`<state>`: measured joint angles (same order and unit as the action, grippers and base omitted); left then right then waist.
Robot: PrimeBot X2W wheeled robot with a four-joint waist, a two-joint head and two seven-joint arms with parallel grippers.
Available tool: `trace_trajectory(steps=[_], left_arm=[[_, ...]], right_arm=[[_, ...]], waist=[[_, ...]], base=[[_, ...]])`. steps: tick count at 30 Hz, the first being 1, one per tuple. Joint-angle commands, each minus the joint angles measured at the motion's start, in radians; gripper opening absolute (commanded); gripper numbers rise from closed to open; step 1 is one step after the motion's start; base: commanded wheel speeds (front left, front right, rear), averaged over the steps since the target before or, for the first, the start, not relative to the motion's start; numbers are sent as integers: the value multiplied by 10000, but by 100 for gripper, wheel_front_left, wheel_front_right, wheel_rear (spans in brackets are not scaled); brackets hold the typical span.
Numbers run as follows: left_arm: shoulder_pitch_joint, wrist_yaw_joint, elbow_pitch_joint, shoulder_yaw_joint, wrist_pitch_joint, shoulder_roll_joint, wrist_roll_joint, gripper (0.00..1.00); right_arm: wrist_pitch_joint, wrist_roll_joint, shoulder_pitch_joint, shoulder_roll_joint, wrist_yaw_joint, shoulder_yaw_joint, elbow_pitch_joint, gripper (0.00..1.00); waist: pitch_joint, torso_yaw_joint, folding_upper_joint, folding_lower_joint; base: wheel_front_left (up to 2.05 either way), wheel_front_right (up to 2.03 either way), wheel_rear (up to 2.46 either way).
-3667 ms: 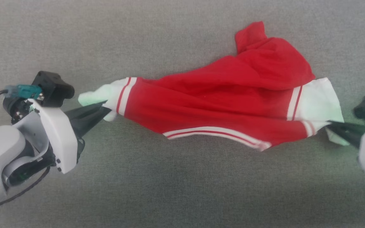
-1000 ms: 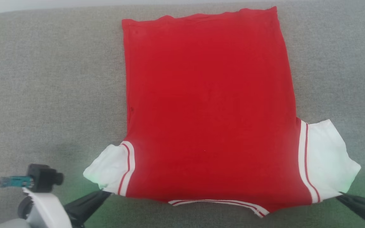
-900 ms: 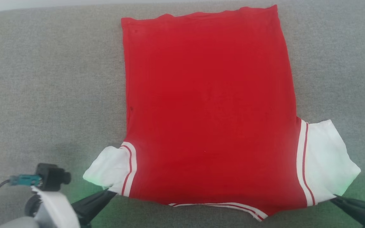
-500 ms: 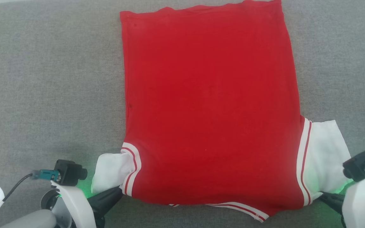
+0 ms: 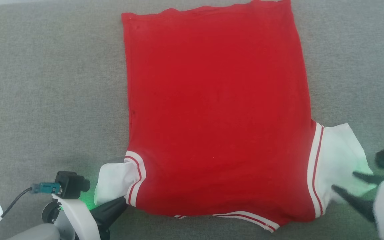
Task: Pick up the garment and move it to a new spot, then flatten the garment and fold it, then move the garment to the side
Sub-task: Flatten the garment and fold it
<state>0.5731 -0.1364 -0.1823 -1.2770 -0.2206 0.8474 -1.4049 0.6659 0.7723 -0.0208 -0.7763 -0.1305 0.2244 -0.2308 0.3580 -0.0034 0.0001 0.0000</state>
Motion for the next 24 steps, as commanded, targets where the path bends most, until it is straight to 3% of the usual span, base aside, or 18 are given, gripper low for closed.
trace_trajectory(steps=[1, 6, 10, 18, 24], left_arm=[[-83, 112, -28, -61, -23, -292, 180, 0], [390, 101, 235, -42, -150, -421, 361, 0], [877, 97, 381, -39, -191, -652, 622, 0], [1650, 94, 357, -56, -200, -1344, 925, 0], [1917, 140, 305, -82, -138, -1649, 1151, 0]], right_arm=[[144, 189, 54, -100, -1, -286, -329, 100], [950, 885, -684, -688, -1, -1815, -1360, 100], [1564, 940, -2531, -793, -1, -2605, -992, 100], [2379, -1178, -8089, 455, -1, -1414, 2305, 100], [3491, -2273, -10829, 1247, -1, -685, 5318, 100]], waist=[[46, 28, -1, 0], [456, 308, -1, 0], [997, 748, -1, 0], [2099, 1658, -1, 0], [2792, 2229, -1, 0]], base=[[0, 0, 0], [0, 0, 0], [0, 0, 0], [0, 0, 0], [0, 0, 0]])
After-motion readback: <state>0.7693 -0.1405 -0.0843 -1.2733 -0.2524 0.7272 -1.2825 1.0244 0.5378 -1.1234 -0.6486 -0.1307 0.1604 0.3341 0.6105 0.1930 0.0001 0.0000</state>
